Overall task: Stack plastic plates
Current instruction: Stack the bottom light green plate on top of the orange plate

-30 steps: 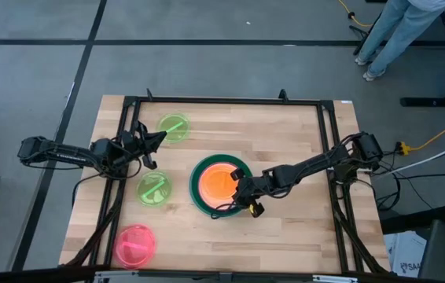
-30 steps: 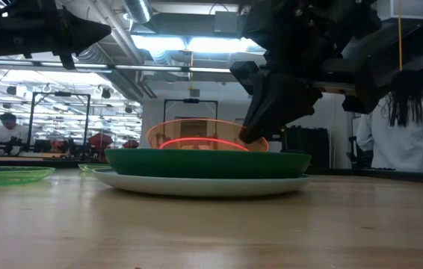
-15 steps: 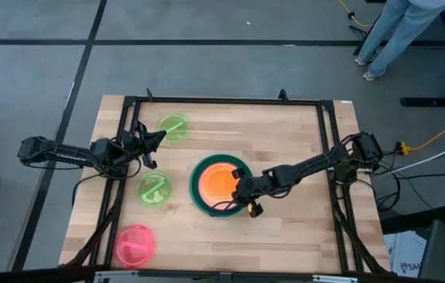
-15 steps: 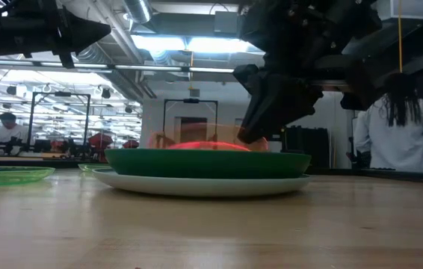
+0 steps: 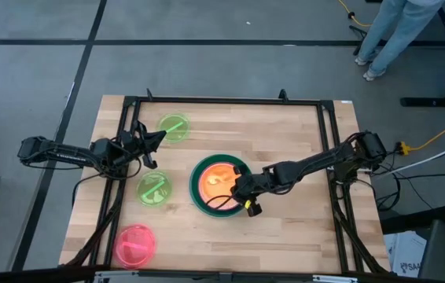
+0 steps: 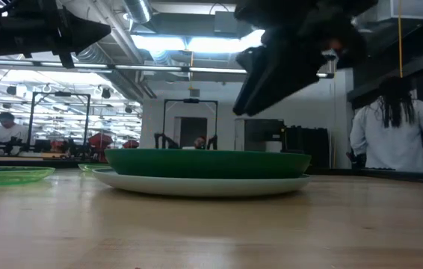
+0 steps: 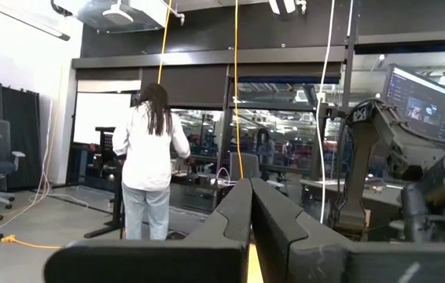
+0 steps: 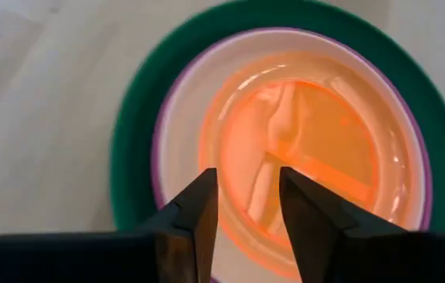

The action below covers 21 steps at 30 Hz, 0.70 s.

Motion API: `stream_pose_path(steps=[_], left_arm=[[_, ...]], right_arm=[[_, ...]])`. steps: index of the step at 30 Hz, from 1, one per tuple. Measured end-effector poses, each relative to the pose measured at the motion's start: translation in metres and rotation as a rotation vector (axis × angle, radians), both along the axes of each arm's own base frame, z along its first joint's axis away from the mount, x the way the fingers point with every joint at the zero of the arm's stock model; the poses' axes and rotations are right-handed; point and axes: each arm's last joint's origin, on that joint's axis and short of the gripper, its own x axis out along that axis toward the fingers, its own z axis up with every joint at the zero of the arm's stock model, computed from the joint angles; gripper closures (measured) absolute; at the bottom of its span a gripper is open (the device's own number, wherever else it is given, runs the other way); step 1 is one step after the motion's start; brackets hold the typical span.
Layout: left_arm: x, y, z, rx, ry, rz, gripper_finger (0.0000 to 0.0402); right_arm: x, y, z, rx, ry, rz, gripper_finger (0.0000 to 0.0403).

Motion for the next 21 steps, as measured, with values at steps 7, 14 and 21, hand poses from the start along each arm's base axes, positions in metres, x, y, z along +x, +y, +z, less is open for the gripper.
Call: stream_pose_path(steps=[7,14,21], left_arm=[[0.001,0.0,-0.003,0.009,0.045,0.023,0.0392],[0.004,0.0,-0.004,0.01,0.074,0.025,0.0324],[0.013,0.0,-0.001,-0.01,0.146,0.022,0.0253]], right_arm=[[-0.011,0.0,0.015,0.093,-0.002,0.04,0.0272],[-0.025,-0.004,0.012,0.113,0.006,0.019,0.0272],[-0.039,-0.008,0.01,0.139,-0.048,0.011,0.0272]])
